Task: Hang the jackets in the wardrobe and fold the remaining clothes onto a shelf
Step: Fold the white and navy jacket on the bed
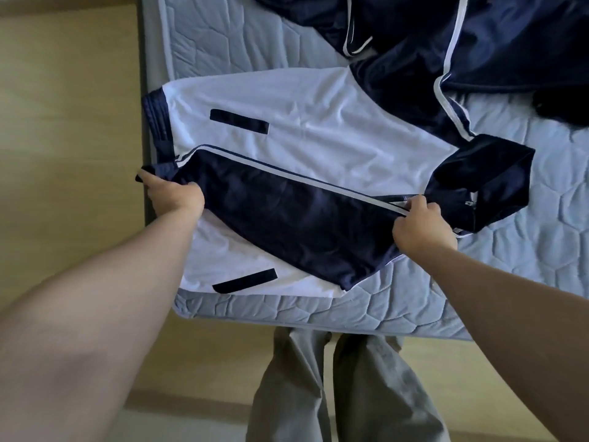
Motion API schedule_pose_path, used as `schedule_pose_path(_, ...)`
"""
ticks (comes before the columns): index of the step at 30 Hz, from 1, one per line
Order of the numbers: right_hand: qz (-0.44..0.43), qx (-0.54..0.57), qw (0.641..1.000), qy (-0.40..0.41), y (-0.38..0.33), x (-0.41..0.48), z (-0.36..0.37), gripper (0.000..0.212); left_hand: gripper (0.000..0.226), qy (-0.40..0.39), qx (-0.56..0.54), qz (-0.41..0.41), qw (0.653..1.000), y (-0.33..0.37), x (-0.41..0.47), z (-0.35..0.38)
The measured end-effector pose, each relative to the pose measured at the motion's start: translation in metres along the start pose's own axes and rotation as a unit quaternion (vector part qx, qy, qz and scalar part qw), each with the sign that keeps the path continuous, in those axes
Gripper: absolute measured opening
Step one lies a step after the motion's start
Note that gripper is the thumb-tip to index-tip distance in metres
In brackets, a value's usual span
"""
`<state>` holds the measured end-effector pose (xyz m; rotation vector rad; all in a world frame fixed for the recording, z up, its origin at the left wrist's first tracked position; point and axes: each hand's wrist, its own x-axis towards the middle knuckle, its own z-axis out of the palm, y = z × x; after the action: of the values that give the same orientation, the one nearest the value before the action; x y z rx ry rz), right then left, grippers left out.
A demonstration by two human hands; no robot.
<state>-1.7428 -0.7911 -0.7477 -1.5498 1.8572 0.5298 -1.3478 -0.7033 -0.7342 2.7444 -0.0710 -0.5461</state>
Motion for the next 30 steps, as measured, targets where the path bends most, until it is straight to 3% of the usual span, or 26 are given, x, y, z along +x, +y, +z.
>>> schedule_pose_path(3,-0.001,-0.036,0.999,-0.008,-0.002,0.004,0.001,0.035,0.095,-0.002,-0.048,0.000,0.999,0.008,0.006,0.000)
schedule_pose_path(5,0.005,-0.054,0.998,-0.007,-0.006,0.000,0.000,0.036,0.093,-0.012,-0.023,0.049,0.998,0.012,0.000,0.001)
schedule_pose_path(8,0.013,-0.057,0.998,-0.007,-0.015,-0.010,-0.001,0.037,0.082,-0.061,0.045,0.148,0.986,0.017,-0.010,0.001)
schedule_pose_path(11,0.010,-0.041,0.999,0.007,-0.029,-0.017,-0.010,0.038,0.074,-0.140,0.175,0.198,0.954,0.024,-0.022,0.001)
schedule_pose_path(13,0.005,-0.019,0.999,0.026,-0.038,-0.016,-0.022,0.038,0.065,-0.147,0.227,0.232,0.935,0.034,-0.037,0.002)
schedule_pose_path(17,-0.004,0.095,0.992,0.079,-0.056,0.004,-0.062,0.042,0.051,-0.216,0.219,0.312,0.899,0.065,-0.084,0.018)
schedule_pose_path(20,-0.012,0.166,0.979,0.117,-0.068,0.034,-0.101,0.040,0.055,-0.304,0.181,0.361,0.863,0.094,-0.120,0.042)
schedule_pose_path(23,-0.035,0.227,0.963,0.141,-0.089,0.074,-0.137,0.025,0.059,-0.382,0.168,0.371,0.830,0.121,-0.145,0.071)
schedule_pose_path(24,-0.034,0.245,0.956,0.156,-0.097,0.089,-0.149,0.029,0.060,-0.401,0.165,0.370,0.822,0.128,-0.150,0.081)
schedule_pose_path(27,-0.018,0.297,0.938,0.179,-0.113,0.134,-0.176,0.049,0.060,-0.411,0.171,0.371,0.815,0.139,-0.159,0.111)
schedule_pose_path(30,-0.016,0.425,0.899,0.107,-0.127,0.164,-0.197,0.032,0.062,-0.408,0.170,0.343,0.829,0.139,-0.157,0.129)
